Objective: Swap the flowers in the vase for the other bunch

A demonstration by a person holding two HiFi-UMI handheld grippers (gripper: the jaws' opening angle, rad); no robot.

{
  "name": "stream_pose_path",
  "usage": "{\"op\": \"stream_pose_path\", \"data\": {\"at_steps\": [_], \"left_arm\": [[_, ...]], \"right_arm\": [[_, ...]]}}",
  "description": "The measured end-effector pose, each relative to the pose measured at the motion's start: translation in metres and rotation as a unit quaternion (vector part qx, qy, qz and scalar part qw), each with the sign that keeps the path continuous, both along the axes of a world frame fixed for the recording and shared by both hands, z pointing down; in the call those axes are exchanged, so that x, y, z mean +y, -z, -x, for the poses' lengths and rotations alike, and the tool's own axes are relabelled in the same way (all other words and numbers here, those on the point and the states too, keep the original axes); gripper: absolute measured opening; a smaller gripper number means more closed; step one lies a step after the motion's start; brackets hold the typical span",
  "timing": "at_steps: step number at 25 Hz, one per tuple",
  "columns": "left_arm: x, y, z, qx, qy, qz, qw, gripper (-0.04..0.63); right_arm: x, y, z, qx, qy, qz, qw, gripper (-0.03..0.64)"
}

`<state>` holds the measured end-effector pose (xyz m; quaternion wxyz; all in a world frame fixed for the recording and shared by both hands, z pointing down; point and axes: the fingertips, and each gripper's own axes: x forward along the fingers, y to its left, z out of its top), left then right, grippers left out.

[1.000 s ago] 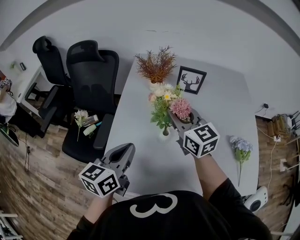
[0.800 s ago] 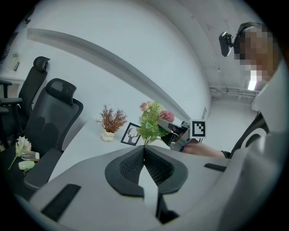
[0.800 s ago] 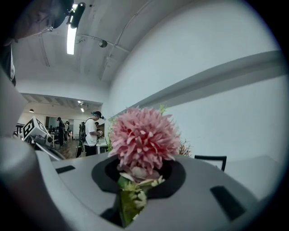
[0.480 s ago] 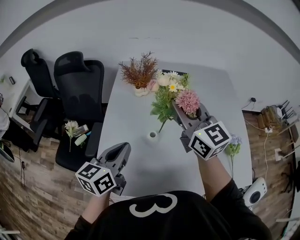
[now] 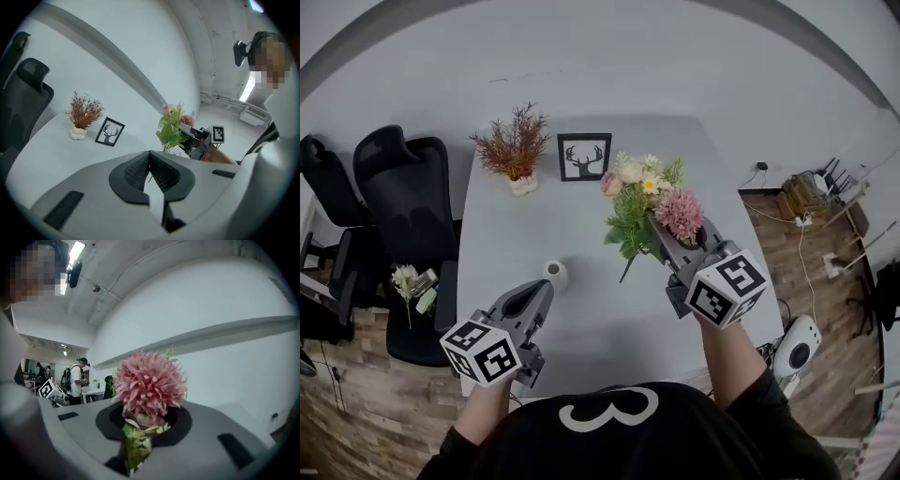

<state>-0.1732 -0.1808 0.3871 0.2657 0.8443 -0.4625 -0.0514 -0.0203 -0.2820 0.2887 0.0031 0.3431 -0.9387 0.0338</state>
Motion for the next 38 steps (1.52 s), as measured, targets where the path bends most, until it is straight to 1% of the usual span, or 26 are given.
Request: {"op": "stream_pose_path", "data": {"at_steps": [3, 6, 8, 11, 14, 17, 21, 23, 28, 35, 38], "left_arm": [[-0.014, -0.004, -0.009, 0.004, -0.020, 0.007, 0.9998, 0.011], [-0.013, -0.005, -0.037, 0.007, -0.040, 0.010, 0.9991, 0.011], [-0.012, -0.007, -0.049, 0.007, -0.048, 0.013, 0.9987, 0.011], [-0.011, -0.012, -0.057, 0.008, -0.052, 0.022, 0.9984, 0.011], [-0.008, -0.018, -0.058, 0.006, -0.048, 0.030, 0.9984, 0.011], [-0.005, -0.023, -0.055, 0.005, -0.039, 0.039, 0.9985, 0.011], [-0.003, -0.029, -0.050, 0.007, -0.024, 0.049, 0.9985, 0.011], [-0.001, -0.031, -0.047, 0.007, -0.017, 0.054, 0.9984, 0.011], [-0.002, -0.038, -0.037, 0.007, -0.001, 0.066, 0.9978, 0.011], [0.000, -0.045, -0.033, 0.006, 0.004, 0.073, 0.9973, 0.011], [0.000, -0.046, -0.029, 0.007, 0.007, 0.075, 0.9971, 0.011]], "right_arm": [[-0.007, -0.028, -0.015, 0.020, -0.019, 0.039, 0.999, 0.081], [-0.002, -0.059, -0.046, 0.030, -0.036, 0.085, 0.995, 0.081], [-0.001, -0.083, -0.060, 0.031, -0.044, 0.127, 0.990, 0.081], [-0.002, -0.119, -0.070, 0.033, -0.050, 0.184, 0.981, 0.081], [-0.001, -0.155, -0.069, 0.052, -0.044, 0.223, 0.972, 0.081], [-0.002, -0.183, -0.066, 0.070, -0.046, 0.243, 0.966, 0.081], [-0.006, -0.208, -0.065, 0.080, -0.058, 0.247, 0.964, 0.081], [-0.008, -0.221, -0.063, 0.086, -0.059, 0.256, 0.961, 0.081], [-0.011, -0.257, -0.053, 0.108, -0.063, 0.299, 0.946, 0.088], [-0.011, -0.283, -0.038, 0.112, -0.055, 0.330, 0.936, 0.097], [-0.010, -0.287, -0.031, 0.111, -0.042, 0.336, 0.934, 0.109]]}}
